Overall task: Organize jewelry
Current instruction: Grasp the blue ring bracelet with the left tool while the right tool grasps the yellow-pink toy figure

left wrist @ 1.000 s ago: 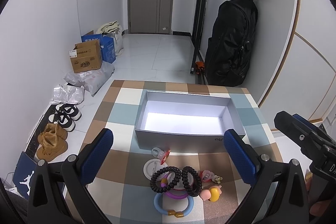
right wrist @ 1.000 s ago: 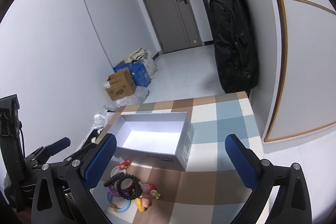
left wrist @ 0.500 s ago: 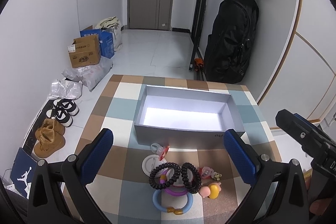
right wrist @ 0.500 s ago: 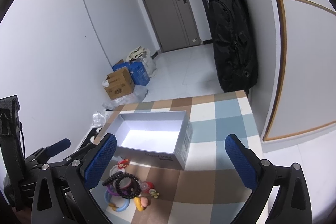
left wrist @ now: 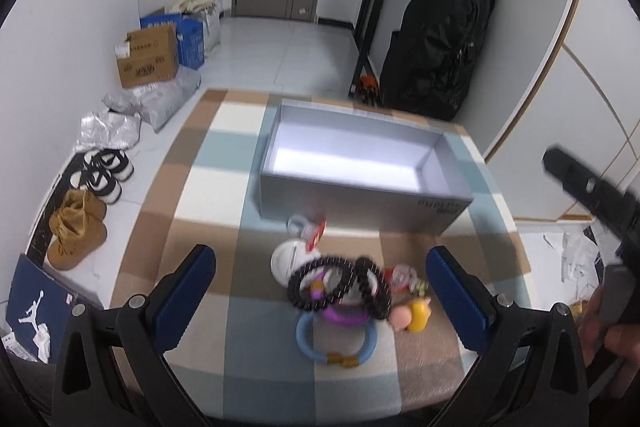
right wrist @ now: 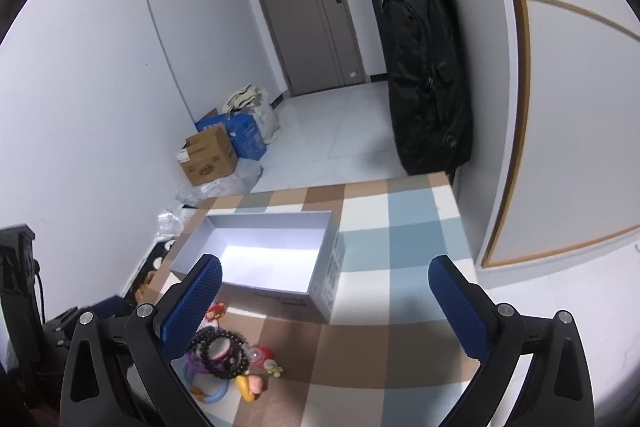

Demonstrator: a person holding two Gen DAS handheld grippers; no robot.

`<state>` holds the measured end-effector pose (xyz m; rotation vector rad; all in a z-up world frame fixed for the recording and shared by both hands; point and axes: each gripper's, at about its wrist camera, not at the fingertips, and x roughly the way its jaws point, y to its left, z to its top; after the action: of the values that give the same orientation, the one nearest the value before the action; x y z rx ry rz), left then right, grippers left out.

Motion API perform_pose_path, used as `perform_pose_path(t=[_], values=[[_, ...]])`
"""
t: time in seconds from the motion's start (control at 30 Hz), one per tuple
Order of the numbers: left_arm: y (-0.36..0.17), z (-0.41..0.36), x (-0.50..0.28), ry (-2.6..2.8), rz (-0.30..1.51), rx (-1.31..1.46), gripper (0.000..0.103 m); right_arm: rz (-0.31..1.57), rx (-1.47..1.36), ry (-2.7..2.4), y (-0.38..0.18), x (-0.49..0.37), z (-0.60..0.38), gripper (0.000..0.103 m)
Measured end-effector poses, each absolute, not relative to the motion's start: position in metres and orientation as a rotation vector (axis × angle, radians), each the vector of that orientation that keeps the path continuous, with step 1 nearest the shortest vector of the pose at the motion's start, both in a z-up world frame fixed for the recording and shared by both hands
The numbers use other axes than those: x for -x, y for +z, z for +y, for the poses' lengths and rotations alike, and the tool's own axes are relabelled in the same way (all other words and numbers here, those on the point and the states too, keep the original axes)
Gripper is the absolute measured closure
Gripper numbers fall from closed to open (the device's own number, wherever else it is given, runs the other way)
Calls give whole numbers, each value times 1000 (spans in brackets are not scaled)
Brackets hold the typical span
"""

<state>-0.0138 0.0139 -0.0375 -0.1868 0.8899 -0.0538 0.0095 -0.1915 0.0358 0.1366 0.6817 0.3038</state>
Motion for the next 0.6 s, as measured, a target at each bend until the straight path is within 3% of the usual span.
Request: perform_pose_path(t=[0.37, 0.6], values=[[-76, 6, 24, -91, 1125, 179, 5, 708, -207, 295, 42, -21, -195, 0], [-82, -4, 20, -80, 1163, 108, 7, 748, -222, 302, 40, -27, -196, 0]])
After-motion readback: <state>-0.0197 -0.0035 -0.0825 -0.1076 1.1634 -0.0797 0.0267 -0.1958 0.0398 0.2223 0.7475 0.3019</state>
